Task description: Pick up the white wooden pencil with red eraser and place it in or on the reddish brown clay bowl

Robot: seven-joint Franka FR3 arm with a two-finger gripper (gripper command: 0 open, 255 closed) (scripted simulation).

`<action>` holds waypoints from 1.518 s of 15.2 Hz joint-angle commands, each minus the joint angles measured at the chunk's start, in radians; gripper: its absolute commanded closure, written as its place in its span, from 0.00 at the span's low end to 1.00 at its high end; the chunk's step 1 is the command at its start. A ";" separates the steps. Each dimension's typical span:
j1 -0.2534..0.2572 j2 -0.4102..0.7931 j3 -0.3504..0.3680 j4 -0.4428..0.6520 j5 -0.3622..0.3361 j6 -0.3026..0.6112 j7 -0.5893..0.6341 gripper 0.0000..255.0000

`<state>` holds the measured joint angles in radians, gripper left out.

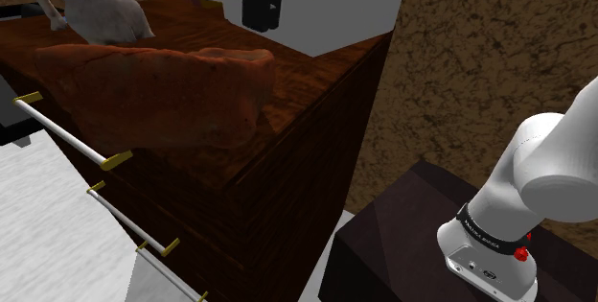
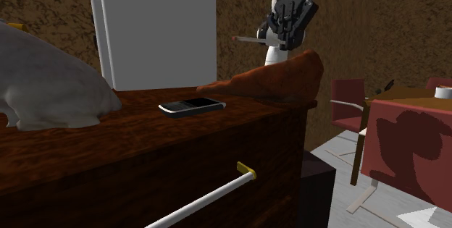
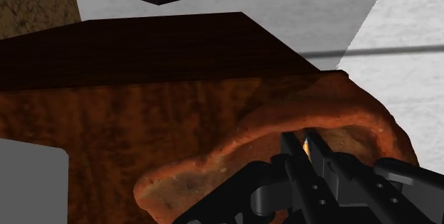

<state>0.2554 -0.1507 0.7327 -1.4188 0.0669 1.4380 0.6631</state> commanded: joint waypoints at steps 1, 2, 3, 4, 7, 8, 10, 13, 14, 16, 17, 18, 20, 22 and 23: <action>-0.001 -0.026 -0.011 -0.056 0.018 0.036 -0.012 1.00; -0.001 -0.037 -0.016 -0.079 0.025 0.051 -0.017 1.00; 0.000 -0.055 -0.023 -0.121 0.036 0.078 -0.025 1.00; 0.000 -0.055 -0.023 -0.121 0.036 0.078 -0.025 1.00; 0.000 -0.055 -0.023 -0.121 0.036 0.078 -0.025 1.00; 0.000 -0.055 -0.023 -0.121 0.036 0.078 -0.025 1.00; 0.000 -0.055 -0.023 -0.121 0.036 0.078 -0.025 1.00; 0.000 -0.055 -0.022 -0.120 0.036 0.078 -0.025 0.00; 0.000 -0.053 -0.022 -0.119 0.035 0.078 -0.024 0.00; 0.000 -0.054 -0.022 -0.120 0.035 0.078 -0.024 0.00; 0.000 -0.055 -0.023 -0.121 0.036 0.078 -0.025 0.00; -0.001 -0.038 -0.016 -0.070 0.025 0.041 -0.017 0.00; 0.000 0.006 0.004 0.041 -0.004 -0.035 0.006 0.00; 0.002 0.028 0.014 0.089 -0.019 -0.067 0.017 0.00; 0.002 0.028 0.014 0.089 -0.019 -0.067 0.017 0.00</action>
<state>0.2569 -0.1308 0.7438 -1.3440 0.0535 1.3795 0.6767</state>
